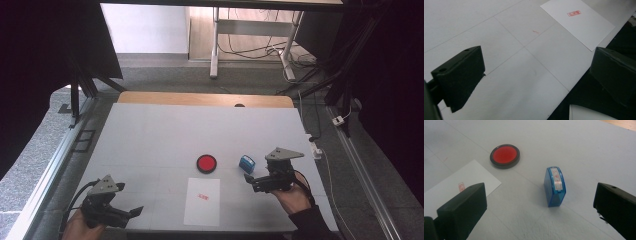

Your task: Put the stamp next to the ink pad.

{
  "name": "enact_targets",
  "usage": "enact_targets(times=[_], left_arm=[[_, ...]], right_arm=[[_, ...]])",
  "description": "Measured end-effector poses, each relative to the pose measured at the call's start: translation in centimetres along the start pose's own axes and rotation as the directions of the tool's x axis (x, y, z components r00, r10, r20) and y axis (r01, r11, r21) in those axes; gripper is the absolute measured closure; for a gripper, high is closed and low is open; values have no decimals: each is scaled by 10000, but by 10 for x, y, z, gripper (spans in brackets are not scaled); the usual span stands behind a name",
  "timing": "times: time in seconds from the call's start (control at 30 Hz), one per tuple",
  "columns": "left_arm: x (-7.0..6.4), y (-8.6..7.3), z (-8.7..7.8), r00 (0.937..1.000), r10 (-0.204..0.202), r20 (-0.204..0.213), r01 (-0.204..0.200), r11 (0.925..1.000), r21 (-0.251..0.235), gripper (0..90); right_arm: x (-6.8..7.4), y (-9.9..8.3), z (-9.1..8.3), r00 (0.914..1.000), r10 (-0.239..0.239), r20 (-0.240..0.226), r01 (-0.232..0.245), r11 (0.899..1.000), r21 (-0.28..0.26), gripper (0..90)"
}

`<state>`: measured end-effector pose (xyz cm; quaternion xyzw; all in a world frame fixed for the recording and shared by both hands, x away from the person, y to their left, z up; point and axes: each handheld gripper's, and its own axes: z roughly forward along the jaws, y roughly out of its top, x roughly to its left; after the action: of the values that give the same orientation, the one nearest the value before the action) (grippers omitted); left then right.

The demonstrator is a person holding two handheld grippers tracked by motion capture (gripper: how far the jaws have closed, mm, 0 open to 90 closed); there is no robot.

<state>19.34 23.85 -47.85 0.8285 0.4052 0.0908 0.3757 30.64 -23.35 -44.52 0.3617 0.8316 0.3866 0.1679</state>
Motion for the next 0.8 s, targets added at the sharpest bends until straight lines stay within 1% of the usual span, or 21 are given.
enact_targets(times=[0.17,0.3,0.47,0.6,0.8], left_arm=[[0,0,0,10000,3,-14,-3,10000,7,0],[0,0,0,10000,-22,-21,22,10000,-3,0],[0,0,0,10000,-49,-23,49,10000,-16,0],[1,0,-1,9999,-120,-30,120,9999,-73,0],[1,-1,-1,9998,-208,-60,207,9997,-132,0]], right_arm=[[1,-8,-10,9996,86,285,-87,10000,16,0],[3,-15,-20,9986,242,461,-235,9996,-157,0],[4,-24,-32,9979,387,521,-375,9990,-243,0],[4,-33,-41,9966,606,552,-592,9979,-257,0],[2,-45,-49,9936,947,611,-937,9954,-202,0]])
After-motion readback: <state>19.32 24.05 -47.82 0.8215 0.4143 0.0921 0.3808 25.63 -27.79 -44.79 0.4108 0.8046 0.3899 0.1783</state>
